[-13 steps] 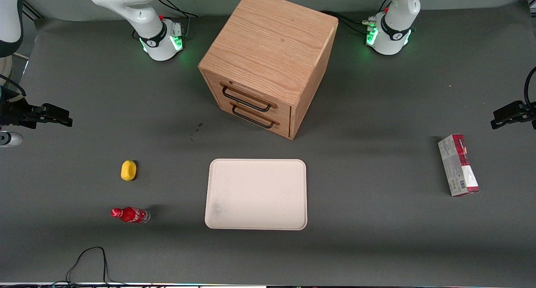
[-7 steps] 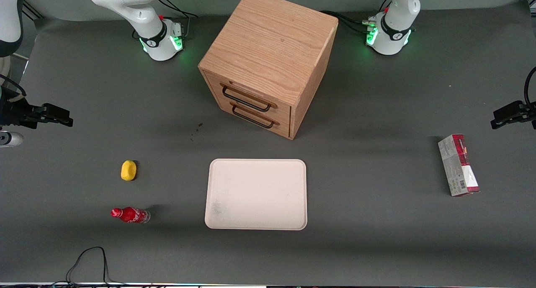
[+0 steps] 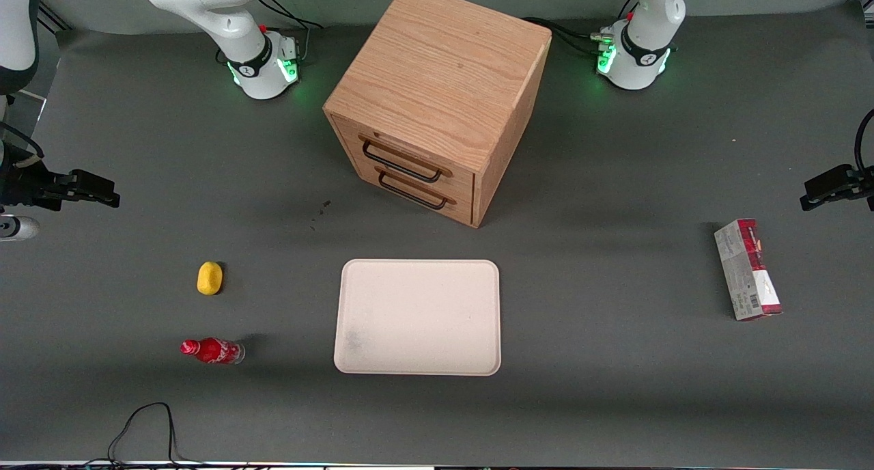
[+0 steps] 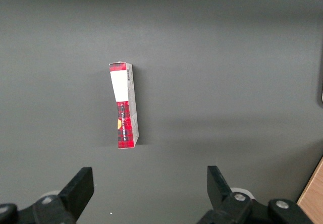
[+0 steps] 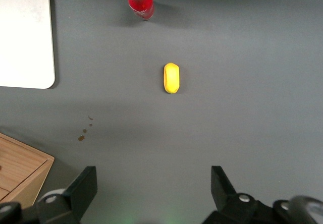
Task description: Place coke bottle on tray
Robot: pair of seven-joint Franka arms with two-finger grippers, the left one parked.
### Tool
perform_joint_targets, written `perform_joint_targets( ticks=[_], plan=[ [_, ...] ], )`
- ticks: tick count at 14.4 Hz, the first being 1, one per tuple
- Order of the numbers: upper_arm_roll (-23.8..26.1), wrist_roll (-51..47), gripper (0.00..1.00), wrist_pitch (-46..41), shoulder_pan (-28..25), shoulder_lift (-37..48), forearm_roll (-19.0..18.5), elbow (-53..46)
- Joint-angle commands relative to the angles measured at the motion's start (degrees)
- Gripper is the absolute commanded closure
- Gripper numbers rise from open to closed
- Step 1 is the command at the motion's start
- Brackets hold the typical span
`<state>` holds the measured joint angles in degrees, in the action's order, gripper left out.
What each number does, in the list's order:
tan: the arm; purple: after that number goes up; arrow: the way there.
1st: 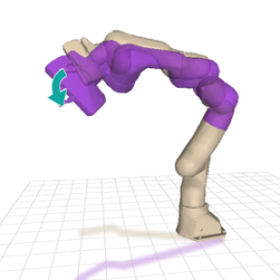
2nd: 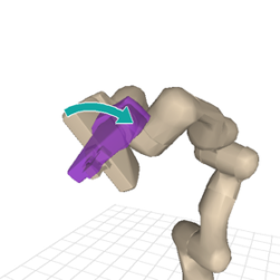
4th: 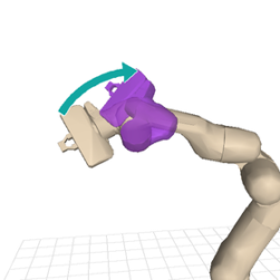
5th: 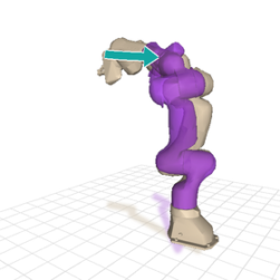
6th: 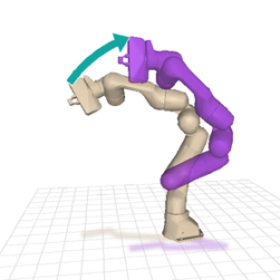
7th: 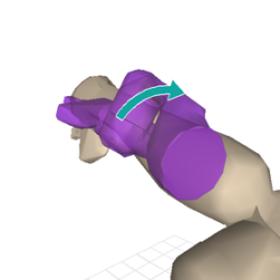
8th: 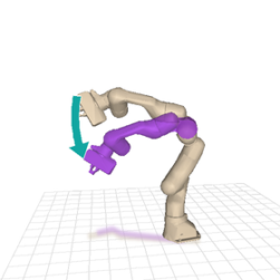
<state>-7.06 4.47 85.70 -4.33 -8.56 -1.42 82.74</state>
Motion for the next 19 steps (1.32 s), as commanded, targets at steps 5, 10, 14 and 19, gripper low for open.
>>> perform_joint_targets(
  ticks=[5, 10, 14, 19],
  plan=[
    [-0.32, -0.34, 0.00, -3.43, -0.68, -14.70, 0.80, -22.40],
    [4.14, -0.25, 0.00, -2.39, 2.12, -27.20, 0.80, -36.24],
    [6.44, -0.34, 0.00, 2.09, 3.80, -29.75, 0.80, -36.25],
    [6.53, -0.51, 0.00, 7.99, 3.54, -34.76, 0.80, -36.16]
  ],
)
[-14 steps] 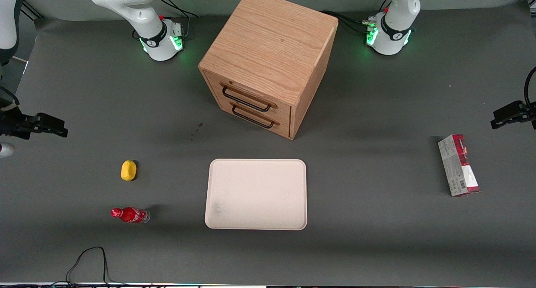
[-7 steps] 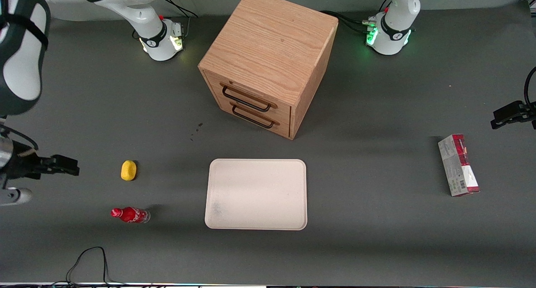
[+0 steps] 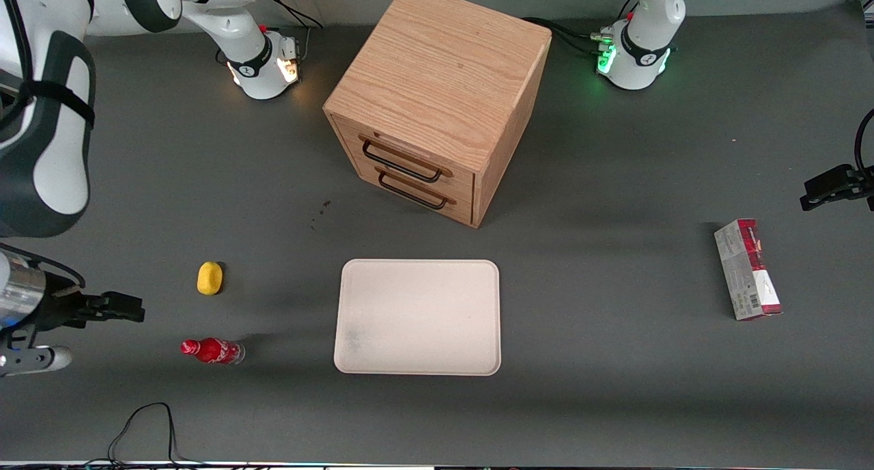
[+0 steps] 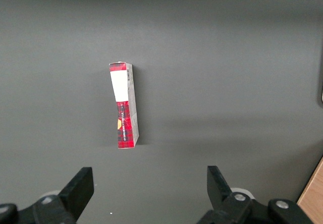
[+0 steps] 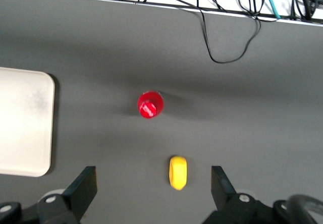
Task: Place coke bottle on tray
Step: 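Move the open right gripper down over the red Coca-Cola bottle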
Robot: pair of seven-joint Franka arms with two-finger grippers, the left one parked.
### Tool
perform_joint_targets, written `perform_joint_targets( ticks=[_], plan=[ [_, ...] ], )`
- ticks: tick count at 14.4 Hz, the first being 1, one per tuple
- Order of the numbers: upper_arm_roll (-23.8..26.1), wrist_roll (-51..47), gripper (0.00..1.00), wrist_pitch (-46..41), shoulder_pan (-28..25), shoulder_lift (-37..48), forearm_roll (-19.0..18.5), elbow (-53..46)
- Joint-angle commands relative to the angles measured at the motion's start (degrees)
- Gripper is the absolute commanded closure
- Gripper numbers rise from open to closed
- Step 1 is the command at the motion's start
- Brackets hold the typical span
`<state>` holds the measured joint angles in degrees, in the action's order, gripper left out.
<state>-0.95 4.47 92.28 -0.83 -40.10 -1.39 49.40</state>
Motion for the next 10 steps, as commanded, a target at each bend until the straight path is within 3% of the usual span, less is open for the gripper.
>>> perform_joint_targets(
  ticks=[1, 10],
  plan=[
    [0.51, -0.52, 0.00, 2.20, -0.05, -4.28, 0.78, -2.82],
    [2.27, -0.60, 0.00, 8.18, 0.30, -13.16, 0.78, -2.29]
  ],
)
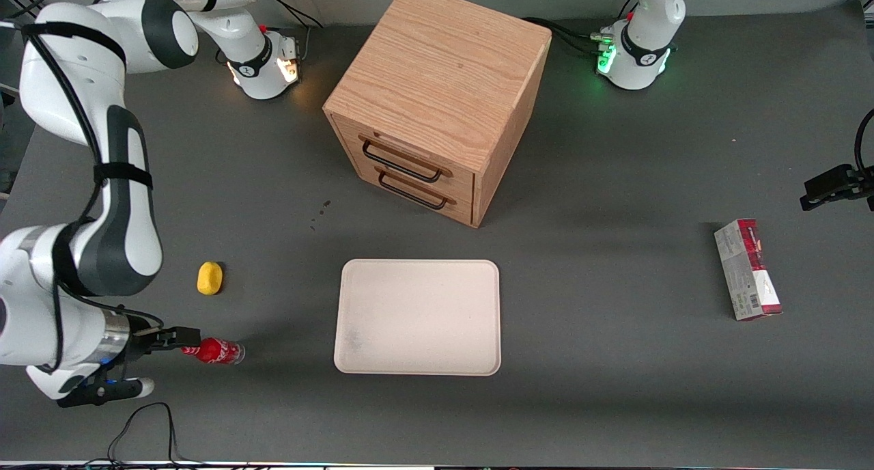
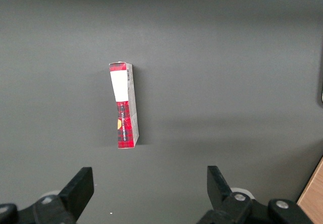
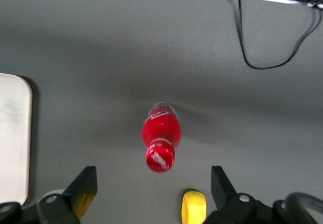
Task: Place coke bottle on tray
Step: 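Move the open right gripper down over the red Coca-Cola bottle, then close the right gripper around the bottle's body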
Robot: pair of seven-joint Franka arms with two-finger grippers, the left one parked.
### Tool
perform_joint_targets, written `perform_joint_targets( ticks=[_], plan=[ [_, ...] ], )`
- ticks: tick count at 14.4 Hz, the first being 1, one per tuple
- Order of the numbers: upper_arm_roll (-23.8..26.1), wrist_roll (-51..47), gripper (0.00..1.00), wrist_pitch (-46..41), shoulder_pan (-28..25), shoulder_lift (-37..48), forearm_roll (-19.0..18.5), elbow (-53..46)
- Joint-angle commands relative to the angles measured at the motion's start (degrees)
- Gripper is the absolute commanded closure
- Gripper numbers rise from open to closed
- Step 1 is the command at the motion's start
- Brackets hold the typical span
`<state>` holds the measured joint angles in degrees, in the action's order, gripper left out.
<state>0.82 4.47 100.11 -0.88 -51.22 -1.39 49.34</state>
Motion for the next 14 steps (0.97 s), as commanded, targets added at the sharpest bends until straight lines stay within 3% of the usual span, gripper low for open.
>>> perform_joint_targets(
  ticks=[1, 9, 14],
  plan=[
    [0.50, -0.52, 0.00, 0.96, 0.35, -2.48, 0.77, -2.15],
    [0.15, -0.34, 0.02, 2.11, 0.44, -4.15, 0.34, -1.36],
    [0.06, -0.34, 0.56, 2.02, 0.35, -4.07, 0.25, -0.56]
  ],
)
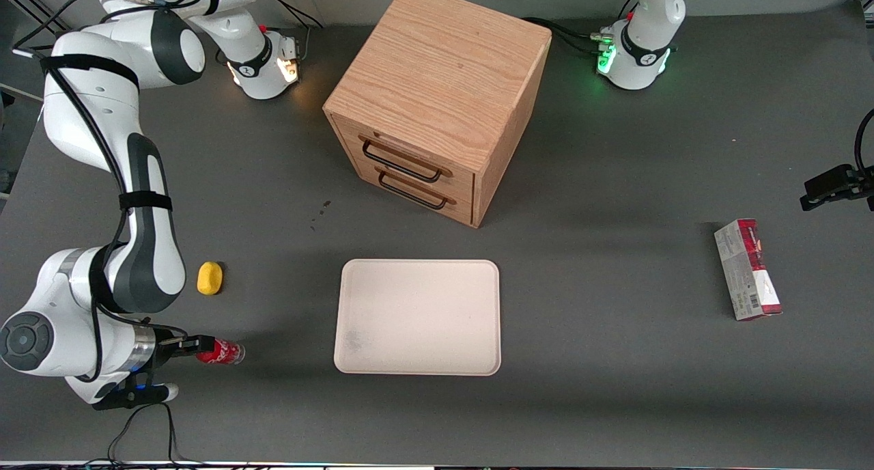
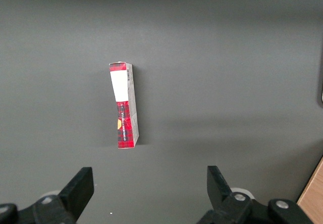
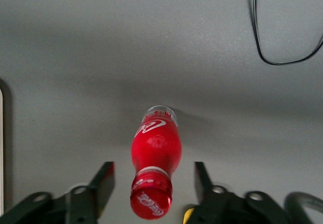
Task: Place coke bottle on tray
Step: 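Close the right gripper around the bottle's body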
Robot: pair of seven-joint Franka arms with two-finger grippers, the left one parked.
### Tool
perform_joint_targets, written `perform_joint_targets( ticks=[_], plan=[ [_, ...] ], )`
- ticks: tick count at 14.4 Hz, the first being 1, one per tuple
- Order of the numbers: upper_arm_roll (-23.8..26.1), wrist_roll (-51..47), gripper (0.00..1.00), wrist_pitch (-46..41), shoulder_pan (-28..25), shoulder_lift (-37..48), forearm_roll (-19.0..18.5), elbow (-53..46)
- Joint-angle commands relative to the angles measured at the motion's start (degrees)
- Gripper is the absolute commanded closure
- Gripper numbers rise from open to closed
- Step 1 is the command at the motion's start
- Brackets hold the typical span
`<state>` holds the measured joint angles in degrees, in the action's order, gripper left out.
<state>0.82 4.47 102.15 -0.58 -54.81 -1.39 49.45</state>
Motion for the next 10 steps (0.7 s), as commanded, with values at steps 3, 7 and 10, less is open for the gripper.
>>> perform_joint_targets(
  ticks=[3, 7, 10],
  plan=[
    [0.15, -0.25, 0.85, -0.11, 0.05, -0.48, 0.25, -0.67],
    [0.15, -0.17, 1.00, -0.81, 0.05, 0.31, 0.25, -0.76],
    [0.33, -0.08, 1.00, -4.66, -0.04, 2.85, 0.25, -1.02]
  ],
)
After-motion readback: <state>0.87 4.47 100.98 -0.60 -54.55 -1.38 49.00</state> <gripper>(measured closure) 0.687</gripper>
